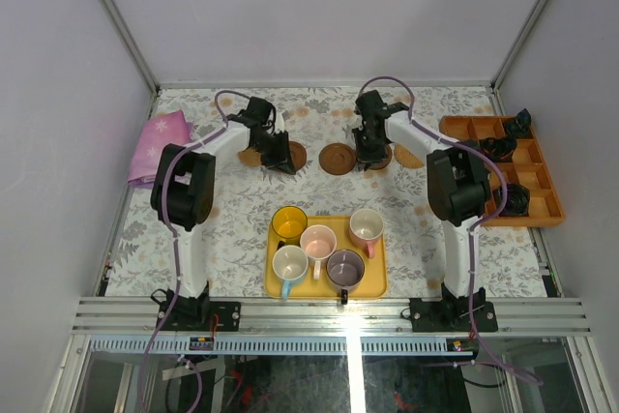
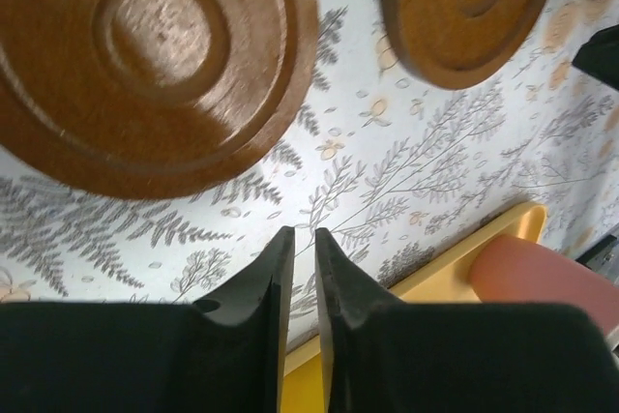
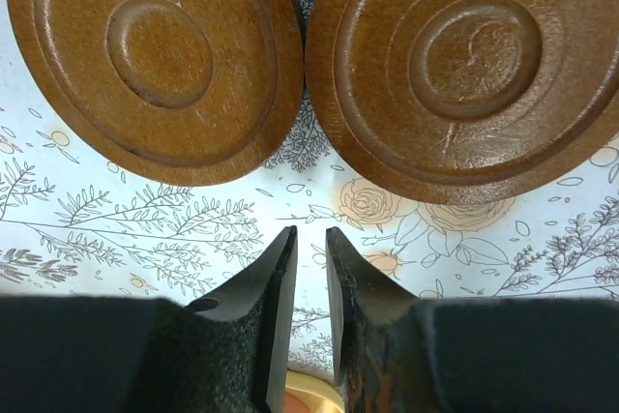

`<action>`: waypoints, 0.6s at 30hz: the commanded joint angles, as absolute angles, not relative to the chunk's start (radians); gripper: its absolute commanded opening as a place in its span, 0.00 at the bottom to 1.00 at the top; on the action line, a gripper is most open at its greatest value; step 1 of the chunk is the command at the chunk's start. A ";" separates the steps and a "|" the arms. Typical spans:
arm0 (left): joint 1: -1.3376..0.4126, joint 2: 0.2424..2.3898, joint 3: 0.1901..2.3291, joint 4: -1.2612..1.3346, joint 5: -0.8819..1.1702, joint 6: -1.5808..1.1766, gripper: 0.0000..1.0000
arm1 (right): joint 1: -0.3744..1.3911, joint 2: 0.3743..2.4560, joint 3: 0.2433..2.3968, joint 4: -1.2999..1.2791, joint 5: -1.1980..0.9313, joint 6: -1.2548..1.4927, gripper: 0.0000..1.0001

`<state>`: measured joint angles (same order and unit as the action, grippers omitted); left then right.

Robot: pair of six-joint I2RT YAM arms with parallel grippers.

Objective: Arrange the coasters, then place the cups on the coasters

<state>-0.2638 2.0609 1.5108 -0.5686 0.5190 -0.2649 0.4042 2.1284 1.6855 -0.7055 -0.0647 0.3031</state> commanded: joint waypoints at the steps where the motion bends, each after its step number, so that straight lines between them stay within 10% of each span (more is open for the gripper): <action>1: -0.247 1.994 1.460 -0.571 0.452 -0.269 0.11 | 0.415 2.163 1.741 -0.724 -0.096 0.282 0.25; 18: -0.223 2.013 1.496 -0.681 0.262 -0.326 0.03 | 0.422 2.256 1.815 -0.747 -0.097 0.288 0.25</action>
<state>-0.2310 2.0022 1.4570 -0.6209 0.3450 -0.3054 0.4076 2.2429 1.7725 -0.7238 -0.0807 0.2981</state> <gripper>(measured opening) 0.015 0.246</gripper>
